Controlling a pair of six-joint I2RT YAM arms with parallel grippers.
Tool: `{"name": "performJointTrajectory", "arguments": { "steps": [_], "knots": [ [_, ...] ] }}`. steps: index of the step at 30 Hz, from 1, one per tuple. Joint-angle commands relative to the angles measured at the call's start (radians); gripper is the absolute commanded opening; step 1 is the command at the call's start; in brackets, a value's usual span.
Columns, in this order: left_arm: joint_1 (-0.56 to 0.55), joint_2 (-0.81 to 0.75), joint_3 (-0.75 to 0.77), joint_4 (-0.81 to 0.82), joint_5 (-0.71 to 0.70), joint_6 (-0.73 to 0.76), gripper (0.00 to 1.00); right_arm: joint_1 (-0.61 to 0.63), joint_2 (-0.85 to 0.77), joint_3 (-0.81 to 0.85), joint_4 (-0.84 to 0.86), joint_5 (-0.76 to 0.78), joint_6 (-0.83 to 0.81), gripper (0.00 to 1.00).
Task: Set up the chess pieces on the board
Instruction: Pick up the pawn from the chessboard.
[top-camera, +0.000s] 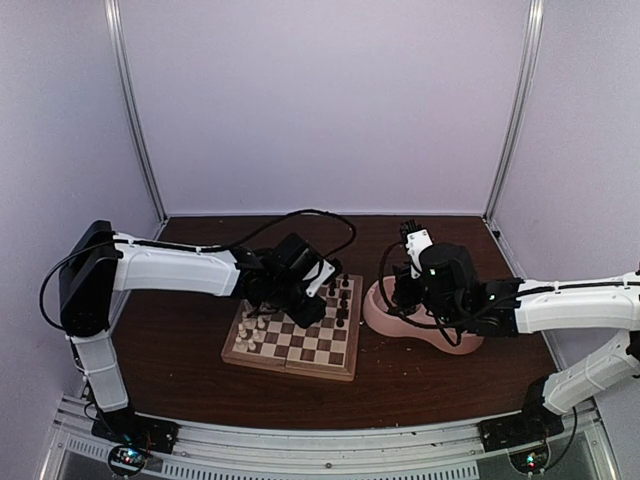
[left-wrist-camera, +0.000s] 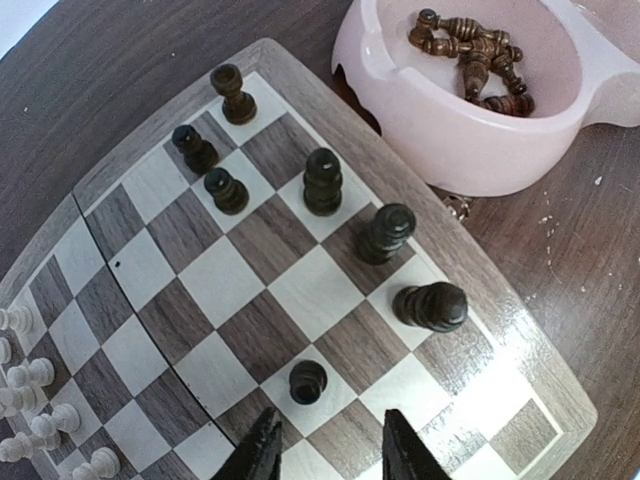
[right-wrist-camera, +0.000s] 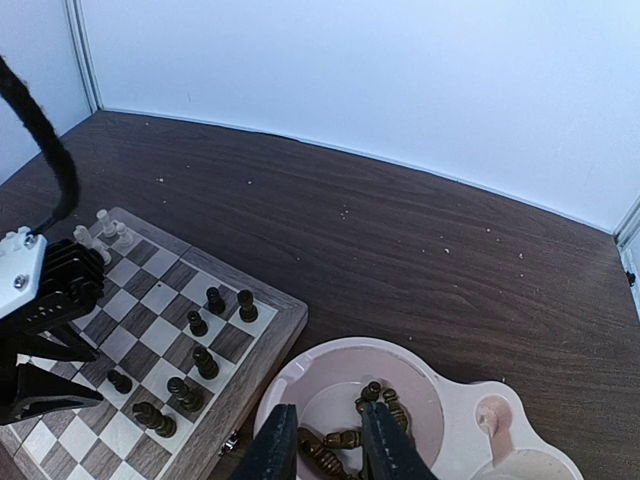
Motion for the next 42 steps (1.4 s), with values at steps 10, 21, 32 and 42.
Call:
{"name": "performJointTrajectory", "arguments": {
  "steps": [10, 21, 32, 42],
  "knots": [
    [0.027, 0.070, 0.075, -0.017, 0.010, -0.015, 0.36, -0.005, -0.007, -0.003, 0.005, 0.011, 0.016, 0.25],
    [0.036, 0.095, 0.084, -0.016, 0.034, -0.023, 0.32, -0.007, 0.002, 0.000, 0.004, 0.011, 0.015, 0.25],
    [0.038, 0.111, 0.093, -0.020, 0.042, -0.026, 0.26, -0.007, -0.004, -0.001, 0.001, 0.016, 0.013, 0.25],
    [0.037, 0.121, 0.100, -0.023, 0.034, -0.023, 0.16, -0.008, -0.008, -0.002, 0.000, 0.013, 0.014, 0.25]
  ]
}}
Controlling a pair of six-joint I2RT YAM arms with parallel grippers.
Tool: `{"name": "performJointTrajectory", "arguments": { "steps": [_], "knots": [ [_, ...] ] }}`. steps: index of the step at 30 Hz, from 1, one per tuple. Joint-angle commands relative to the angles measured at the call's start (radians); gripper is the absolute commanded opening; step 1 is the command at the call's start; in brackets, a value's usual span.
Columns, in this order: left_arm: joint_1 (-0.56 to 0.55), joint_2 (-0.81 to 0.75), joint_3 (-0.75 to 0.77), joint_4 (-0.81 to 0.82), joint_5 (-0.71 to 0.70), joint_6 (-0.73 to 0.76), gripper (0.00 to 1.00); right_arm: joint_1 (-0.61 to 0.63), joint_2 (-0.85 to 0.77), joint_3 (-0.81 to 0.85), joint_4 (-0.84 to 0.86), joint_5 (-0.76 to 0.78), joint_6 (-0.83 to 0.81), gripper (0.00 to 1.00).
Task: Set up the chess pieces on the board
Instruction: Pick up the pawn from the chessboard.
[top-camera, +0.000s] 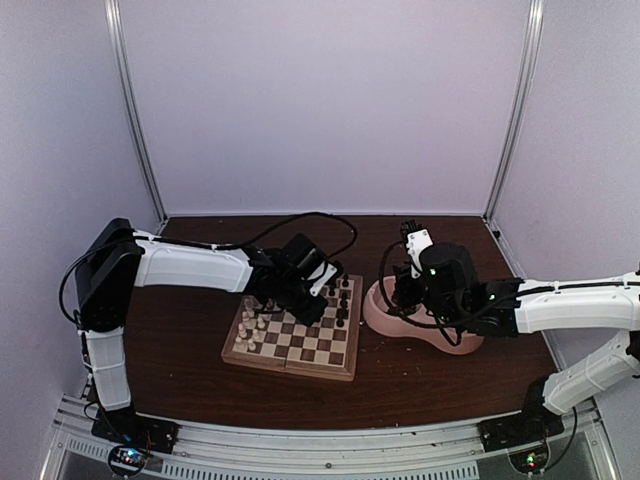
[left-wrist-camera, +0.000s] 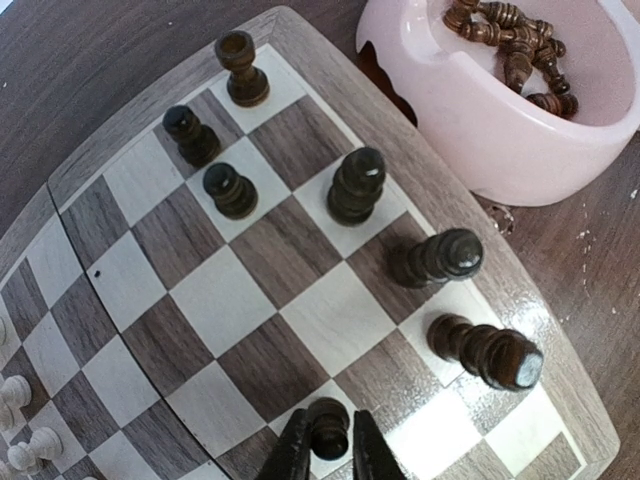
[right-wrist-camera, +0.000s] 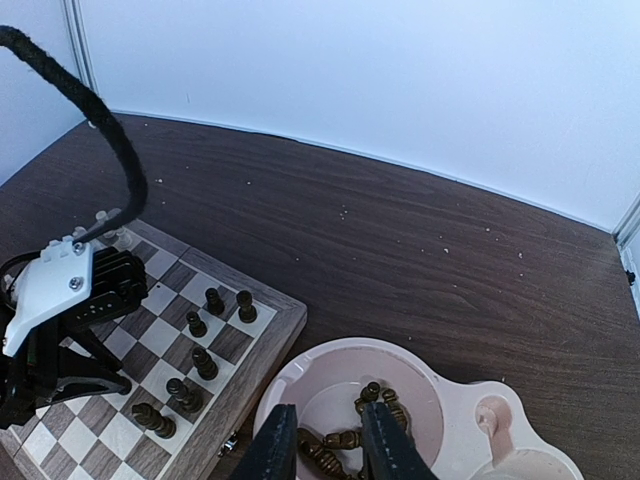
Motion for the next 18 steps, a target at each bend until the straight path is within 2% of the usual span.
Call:
{"name": "performJointTrajectory", "arguments": {
  "steps": [1, 11, 18],
  "knots": [
    [0.005, 0.017, 0.027, 0.003, 0.002, -0.002, 0.15, -0.006, -0.008, -0.002, 0.000, 0.014, 0.011, 0.25],
    [0.008, 0.015, 0.032, 0.033, 0.005, 0.000, 0.12, -0.006, -0.005, -0.001, 0.001, 0.015, 0.010, 0.25],
    [0.038, 0.017, 0.037, 0.071, 0.069, -0.023, 0.12, -0.008, -0.011, -0.002, -0.001, 0.017, 0.009, 0.25]
  ]
}}
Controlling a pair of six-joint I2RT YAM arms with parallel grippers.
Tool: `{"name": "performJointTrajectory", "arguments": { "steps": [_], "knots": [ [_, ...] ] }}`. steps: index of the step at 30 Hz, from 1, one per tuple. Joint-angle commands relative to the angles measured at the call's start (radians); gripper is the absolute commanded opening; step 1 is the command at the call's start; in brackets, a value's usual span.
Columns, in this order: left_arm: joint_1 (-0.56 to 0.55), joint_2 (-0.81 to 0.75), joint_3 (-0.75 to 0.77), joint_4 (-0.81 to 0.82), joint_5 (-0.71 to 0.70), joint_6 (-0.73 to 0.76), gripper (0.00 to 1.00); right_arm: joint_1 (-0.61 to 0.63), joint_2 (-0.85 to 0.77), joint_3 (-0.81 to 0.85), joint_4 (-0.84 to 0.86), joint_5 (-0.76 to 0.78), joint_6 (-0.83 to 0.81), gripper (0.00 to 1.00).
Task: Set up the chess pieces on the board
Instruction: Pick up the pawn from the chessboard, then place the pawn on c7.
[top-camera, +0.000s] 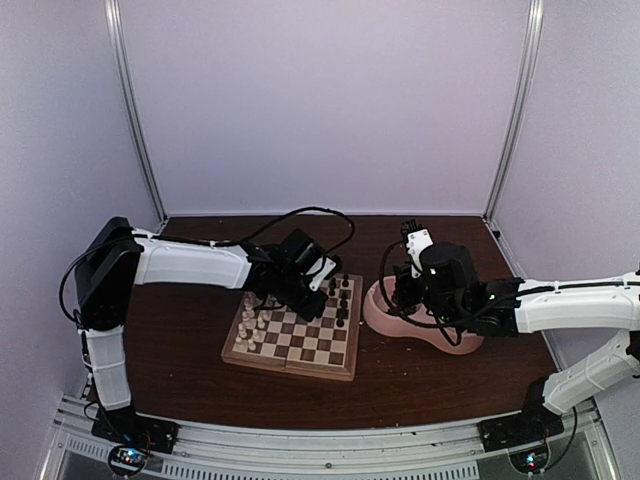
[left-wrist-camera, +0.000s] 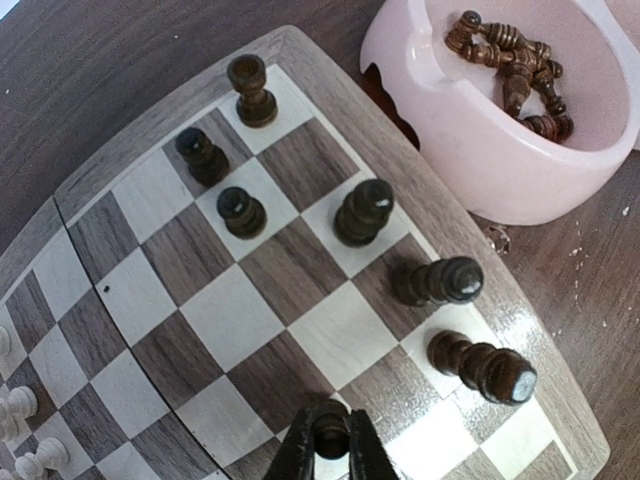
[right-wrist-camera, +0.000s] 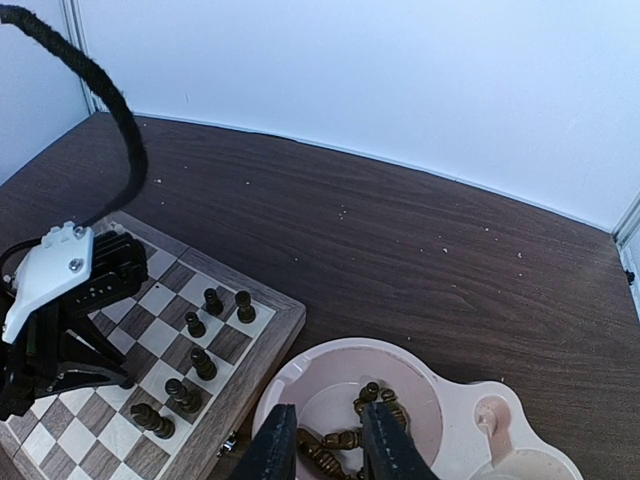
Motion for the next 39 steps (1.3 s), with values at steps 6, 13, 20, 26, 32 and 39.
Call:
{"name": "performJointTrajectory", "arguments": {
  "steps": [6, 13, 20, 26, 32, 39],
  "knots": [
    [0.035, 0.016, 0.067, 0.075, 0.078, -0.023, 0.12, -0.007, -0.014, -0.004, 0.001, 0.021, 0.009, 0.25],
    [0.035, 0.047, 0.167, 0.041, 0.078, -0.032, 0.13, -0.007, -0.015, -0.005, -0.005, 0.022, 0.010, 0.25],
    [0.035, 0.056, 0.164, 0.027, 0.035, -0.014, 0.13, -0.009, -0.030, -0.010, -0.006, 0.021, 0.010, 0.25],
    [0.035, 0.080, 0.164, 0.029, 0.038, -0.012, 0.13, -0.009, -0.030, -0.010, -0.006, 0.020, 0.010, 0.25],
    [0.035, 0.101, 0.169, 0.030, 0.037, -0.001, 0.13, -0.009, -0.027, -0.008, -0.006, 0.018, 0.011, 0.25],
    [0.035, 0.135, 0.183, 0.034, 0.037, 0.010, 0.13, -0.010, -0.030, -0.010, -0.006, 0.017, 0.011, 0.25]
  ]
}}
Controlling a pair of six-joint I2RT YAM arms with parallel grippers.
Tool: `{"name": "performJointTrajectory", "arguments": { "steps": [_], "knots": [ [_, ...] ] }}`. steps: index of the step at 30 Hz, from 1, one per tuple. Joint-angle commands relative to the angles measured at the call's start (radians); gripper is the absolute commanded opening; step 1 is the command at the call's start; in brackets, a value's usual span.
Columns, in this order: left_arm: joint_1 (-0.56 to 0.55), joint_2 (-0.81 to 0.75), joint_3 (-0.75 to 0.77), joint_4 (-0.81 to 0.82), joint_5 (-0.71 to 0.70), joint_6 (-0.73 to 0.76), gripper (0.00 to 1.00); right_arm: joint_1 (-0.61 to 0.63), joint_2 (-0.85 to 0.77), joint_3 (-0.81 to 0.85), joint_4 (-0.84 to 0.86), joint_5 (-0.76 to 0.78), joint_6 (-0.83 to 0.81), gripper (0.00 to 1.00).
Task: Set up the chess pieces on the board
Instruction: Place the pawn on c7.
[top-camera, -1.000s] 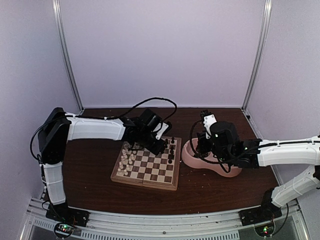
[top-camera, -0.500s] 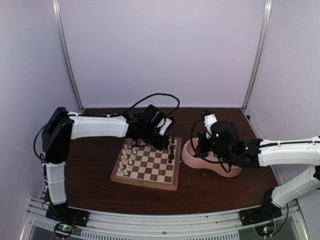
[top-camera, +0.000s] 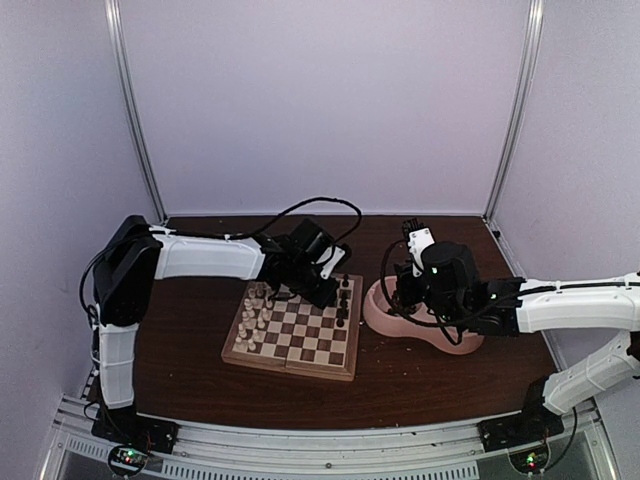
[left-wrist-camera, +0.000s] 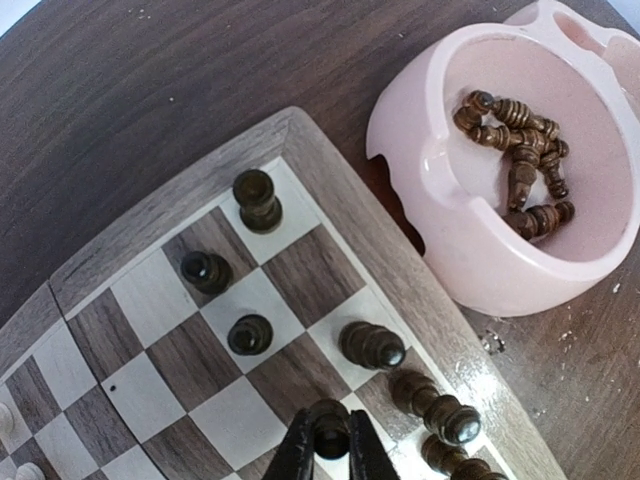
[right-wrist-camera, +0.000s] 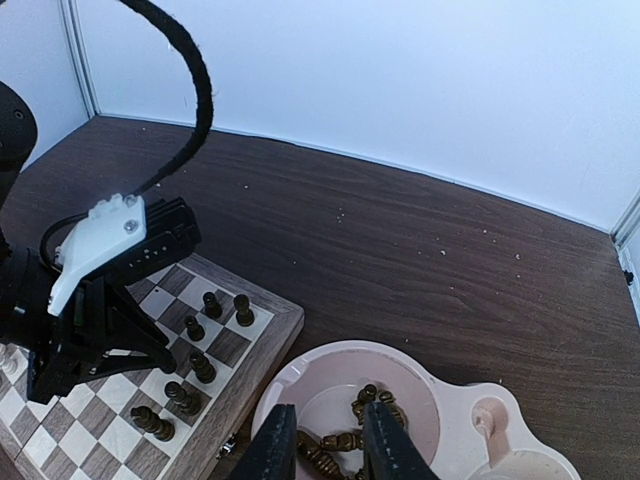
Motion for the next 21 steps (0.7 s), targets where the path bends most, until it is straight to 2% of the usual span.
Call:
{"name": "performJointTrajectory", "arguments": {
  "steps": [1, 21],
  "knots": [
    [0.005, 0.036, 0.035, 0.015, -0.007, 0.023, 0.13, -0.005, -0.023, -0.010, -0.006, 0.015, 0.011, 0.25],
    [0.005, 0.050, 0.047, 0.024, -0.052, 0.047, 0.13, -0.006, -0.021, -0.008, -0.008, 0.012, 0.013, 0.25]
  ]
}}
